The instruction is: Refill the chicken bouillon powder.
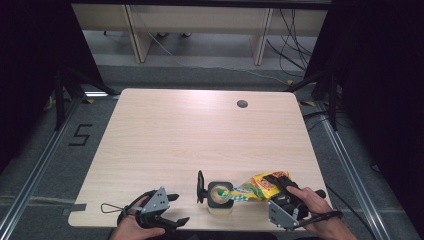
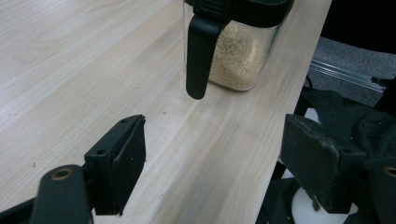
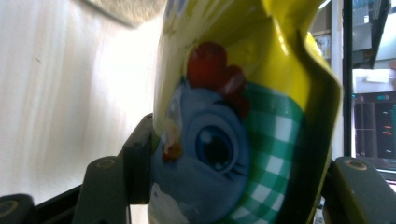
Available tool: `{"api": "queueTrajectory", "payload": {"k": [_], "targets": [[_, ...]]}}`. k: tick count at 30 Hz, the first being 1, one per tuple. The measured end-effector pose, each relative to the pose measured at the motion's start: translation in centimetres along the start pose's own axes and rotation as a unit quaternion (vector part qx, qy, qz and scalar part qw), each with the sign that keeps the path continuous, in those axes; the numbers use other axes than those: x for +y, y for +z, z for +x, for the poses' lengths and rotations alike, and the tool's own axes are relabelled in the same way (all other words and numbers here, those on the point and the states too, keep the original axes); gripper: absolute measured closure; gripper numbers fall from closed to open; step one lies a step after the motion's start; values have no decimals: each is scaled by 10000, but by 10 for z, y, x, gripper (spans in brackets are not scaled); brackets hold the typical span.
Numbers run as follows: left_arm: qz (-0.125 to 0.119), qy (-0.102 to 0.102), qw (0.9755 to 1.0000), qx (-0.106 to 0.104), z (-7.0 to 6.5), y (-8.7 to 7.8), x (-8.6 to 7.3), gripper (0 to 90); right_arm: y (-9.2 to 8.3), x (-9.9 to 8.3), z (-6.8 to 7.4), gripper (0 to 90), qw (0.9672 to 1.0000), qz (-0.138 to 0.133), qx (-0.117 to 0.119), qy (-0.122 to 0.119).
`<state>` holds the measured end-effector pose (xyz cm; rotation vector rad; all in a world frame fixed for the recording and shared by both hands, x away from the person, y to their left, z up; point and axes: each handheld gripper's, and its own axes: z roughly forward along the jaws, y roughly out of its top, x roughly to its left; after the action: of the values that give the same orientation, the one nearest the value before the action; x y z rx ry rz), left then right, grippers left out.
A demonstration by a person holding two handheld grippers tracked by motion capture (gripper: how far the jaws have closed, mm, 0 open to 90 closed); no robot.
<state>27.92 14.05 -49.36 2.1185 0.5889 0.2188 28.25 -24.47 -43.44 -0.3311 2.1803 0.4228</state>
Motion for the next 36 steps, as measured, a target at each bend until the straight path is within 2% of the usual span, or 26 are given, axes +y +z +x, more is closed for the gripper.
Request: {"api": "queueTrajectory", "payload": {"k": [1, 6, 7, 9, 12, 13, 15, 16, 17, 19, 21, 22, 23, 24, 25, 26, 27, 28, 29, 30, 31, 32, 33, 34, 35, 36], "targets": [[1, 0, 10000, -4, 0, 0, 0, 221, 0, 0, -1, 400, 10000, -66, 14, -38], [-49, -23, 10000, -7, -1, 0, 0, 221, 3, -6, 1, 401, 9991, -340, 69, 257], [-67, -29, 10000, -31, 0, 0, 0, 221, 3, -8, 4, 401, 9972, -360, 145, 646], [-5, 29, 10000, 13, 1, -1, 0, 221, 4, -12, 2, 401, 9959, -537, 175, 703], [-11, -32, 10000, 21, 2, -2, 0, 221, 5, -16, 3, 401, 9946, -591, 191, 826], [-45, -32, 10000, 43, 3, -2, 0, 221, 7, -20, 3, 402, 9924, -719, 185, 981], [-59, -41, 10000, 33, 3, -2, -1, 221, 7, -22, 3, 402, 9913, -780, 209, 1039], [-52, -28, 10000, 19, 3, -1, 0, 221, 8, -26, 3, 402, 9877, -889, 224, 1266], [-15, -12, 10000, 38, 3, -2, 0, 221, 6, -28, 5, 403, 9824, -905, 278, 1613], [9, -31, 10000, 46, 2, -2, 0, 221, 7, -32, 4, 403, 9742, -1195, 290, 1891], [-32, 69, 10000, 8, 4, -2, 0, 221, 8, -37, 2, 403, 9663, -1371, 268, 2160], [-32, 69, 10000, 8, 4, -2, 0, 221, 8, -37, 2, 403, 9663, -1371, 268, 2160], [-34, 51, 10000, 26, 3, -2, 0, 221, 10, -43, 0, 403, 9609, -1453, 198, 2347], [-32, 110, 9999, 5, 4, -2, 0, 221, 11, -46, -2, 404, 9579, -1491, 222, 2443], [-34, -45, 10000, 13, 2, -1, 0, 221, 12, -49, -2, 407, 9543, -1539, 173, 2557], [-34, -45, 10000, 13, 2, -1, 0, 221, 12, -49, -2, 407, 9543, -1539, 173, 2557], [82, 52, 9999, 62, 4, -2, 0, 221, 15, -55, -3, 408, 9477, -1621, 194, 2743], [82, 52, 9999, 62, 4, -2, 0, 221, 15, -55, -3, 408, 9477, -1621, 194, 2743], [38, 42, 10000, 56, 3, -1, 0, 221, 20, -60, -4, 411, 9427, -1652, 218, 2890], [38, 42, 10000, 56, 3, -1, 0, 221, 20, -60, -4, 411, 9427, -1652, 218, 2890], [24, 19, 10000, 42, 3, -1, 0, 221, 26, -66, -5, 412, 9377, -1686, 210, 3030], [24, 19, 10000, 42, 3, -1, 0, 221, 26, -66, -5, 412, 9377, -1686, 210, 3030], [28, -14, 10000, -12, 3, -1, 0, 221, 31, -72, -6, 412, 9311, -1731, 211, 3203], [28, -14, 10000, -12, 3, -1, 0, 221, 31, -72, -6, 412, 9311, -1731, 211, 3203], [-17, -58, 10000, -30, 2, 0, 0, 221, 35, -77, -8, 413, 9277, -1729, 126, 3308], [-11, -57, 10000, -29, 2, 0, 0, 221, 36, -81, -8, 413, 9224, -1756, 185, 3436]]}}
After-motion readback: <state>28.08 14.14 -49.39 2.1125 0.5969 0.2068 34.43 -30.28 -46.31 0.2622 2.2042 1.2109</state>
